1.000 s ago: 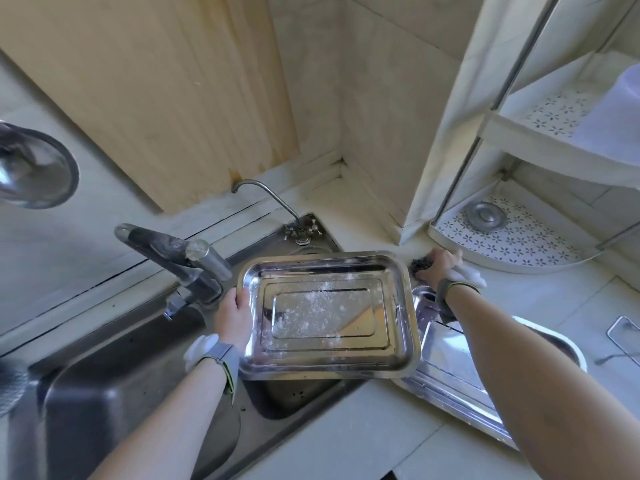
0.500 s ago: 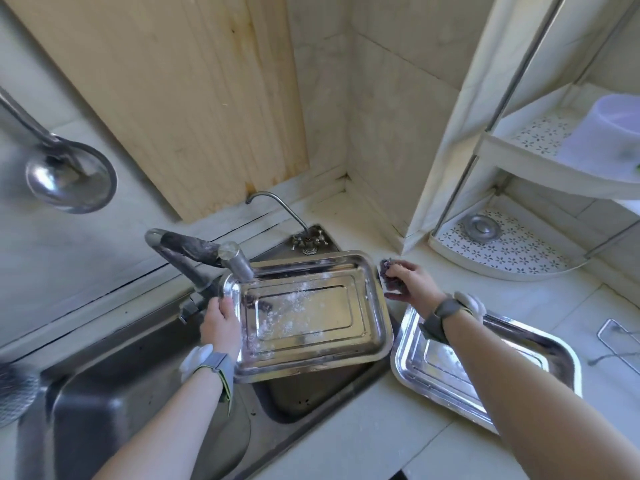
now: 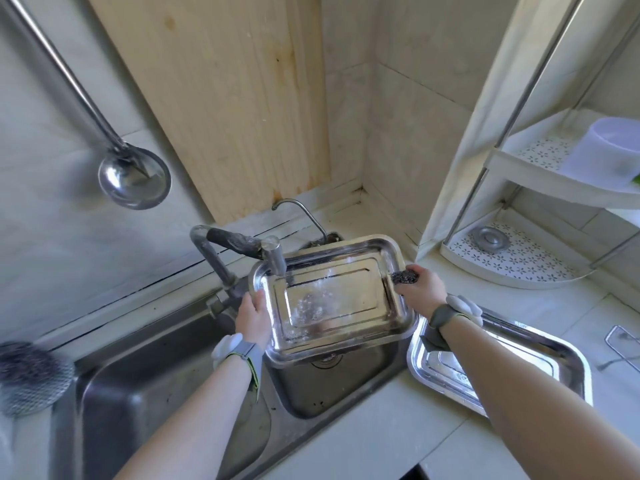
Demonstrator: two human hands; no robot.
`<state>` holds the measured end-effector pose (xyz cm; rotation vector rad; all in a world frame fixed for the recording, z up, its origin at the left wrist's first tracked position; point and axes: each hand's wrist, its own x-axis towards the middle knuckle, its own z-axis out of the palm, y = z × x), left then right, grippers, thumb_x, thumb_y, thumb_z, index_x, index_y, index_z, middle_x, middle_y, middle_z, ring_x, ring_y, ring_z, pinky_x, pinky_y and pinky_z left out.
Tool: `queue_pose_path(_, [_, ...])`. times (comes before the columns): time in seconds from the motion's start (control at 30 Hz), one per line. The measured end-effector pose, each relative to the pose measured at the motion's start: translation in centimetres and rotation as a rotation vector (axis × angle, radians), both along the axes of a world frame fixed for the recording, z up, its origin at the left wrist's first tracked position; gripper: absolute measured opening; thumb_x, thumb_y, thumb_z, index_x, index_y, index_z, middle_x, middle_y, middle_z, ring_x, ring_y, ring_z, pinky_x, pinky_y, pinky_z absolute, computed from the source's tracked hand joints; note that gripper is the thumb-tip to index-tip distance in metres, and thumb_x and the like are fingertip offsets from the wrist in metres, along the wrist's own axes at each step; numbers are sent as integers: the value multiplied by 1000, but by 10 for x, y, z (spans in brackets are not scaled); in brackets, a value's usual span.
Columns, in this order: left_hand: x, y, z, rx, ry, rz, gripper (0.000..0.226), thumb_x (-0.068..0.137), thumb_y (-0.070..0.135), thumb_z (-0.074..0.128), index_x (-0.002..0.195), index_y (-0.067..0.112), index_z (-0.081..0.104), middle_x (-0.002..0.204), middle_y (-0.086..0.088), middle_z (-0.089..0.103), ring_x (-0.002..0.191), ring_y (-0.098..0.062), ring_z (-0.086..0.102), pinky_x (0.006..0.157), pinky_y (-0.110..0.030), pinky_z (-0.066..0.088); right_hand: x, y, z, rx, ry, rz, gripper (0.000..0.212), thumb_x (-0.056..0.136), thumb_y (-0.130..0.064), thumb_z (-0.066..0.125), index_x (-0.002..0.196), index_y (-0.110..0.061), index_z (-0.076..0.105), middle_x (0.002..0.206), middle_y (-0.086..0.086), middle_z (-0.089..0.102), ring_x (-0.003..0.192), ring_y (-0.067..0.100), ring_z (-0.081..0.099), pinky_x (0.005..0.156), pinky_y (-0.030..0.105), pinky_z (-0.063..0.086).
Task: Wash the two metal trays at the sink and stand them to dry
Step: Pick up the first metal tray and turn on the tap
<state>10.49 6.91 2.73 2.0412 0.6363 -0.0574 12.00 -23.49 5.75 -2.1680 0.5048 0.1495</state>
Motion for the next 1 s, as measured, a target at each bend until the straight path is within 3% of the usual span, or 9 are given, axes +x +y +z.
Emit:
queue_pose_path(0.13, [-8,27,-17,100,143,-52,55,97,54,31,110,11,62,110,-12,64,93,-32,58,84,-34,43,6,8,6,-145,-66,-20,23,79,-17,61,99,-25,66,76,1,67,75,28,64,70,32,54])
queue_pose_path(0.2, [-12,50,-35,94,237,-25,52,94,55,35,99,13,64,109,-14,66,94,-35,63,89,-40,51,11,10,7,-176,-82,-34,24,80,-20,61,103,-25,66,79,2,67,78,28,64,72,30,53])
queue_pose_path(0.27, [-14,68,-49,81,289,51,48,91,56,43,101,13,64,109,-13,67,96,-36,65,88,-45,54,14,9,10,-202,-97,-51,25,82,-20,60,106,-23,66,80,2,68,78,28,63,70,29,51])
queue_pose_path(0.4, [-5,89,-64,133,285,166,57,85,52,52,126,13,57,110,-16,68,99,-37,65,85,-48,55,16,11,12,-266,-132,-91,23,84,-20,60,106,-23,66,84,5,69,80,30,61,71,32,51])
queue_pose_path(0.57, [15,105,-82,143,234,296,39,87,42,48,95,9,68,89,-20,72,82,-42,68,78,-49,57,19,12,13,-294,-161,-109,24,82,-18,58,105,-24,65,84,6,70,80,32,62,72,37,54])
queue_pose_path(0.8, [29,122,-86,158,213,221,23,92,29,49,82,16,65,93,-19,72,82,-41,69,78,-51,57,24,13,15,-308,-193,-144,27,83,-18,58,109,-25,63,85,9,68,74,29,50,66,29,41])
queue_pose_path(0.9, [30,120,-72,211,225,164,24,92,22,49,85,8,67,93,-22,71,88,-41,67,82,-49,56,25,13,17,-320,-209,-164,25,84,-17,57,107,-23,63,87,10,68,72,28,47,65,29,38])
queue_pose_path(1.0, [28,115,-65,250,243,178,30,92,25,46,74,11,64,83,-20,71,80,-39,68,75,-45,57,26,15,19,-327,-220,-175,26,84,-15,56,107,-23,63,87,10,67,73,28,46,65,29,36])
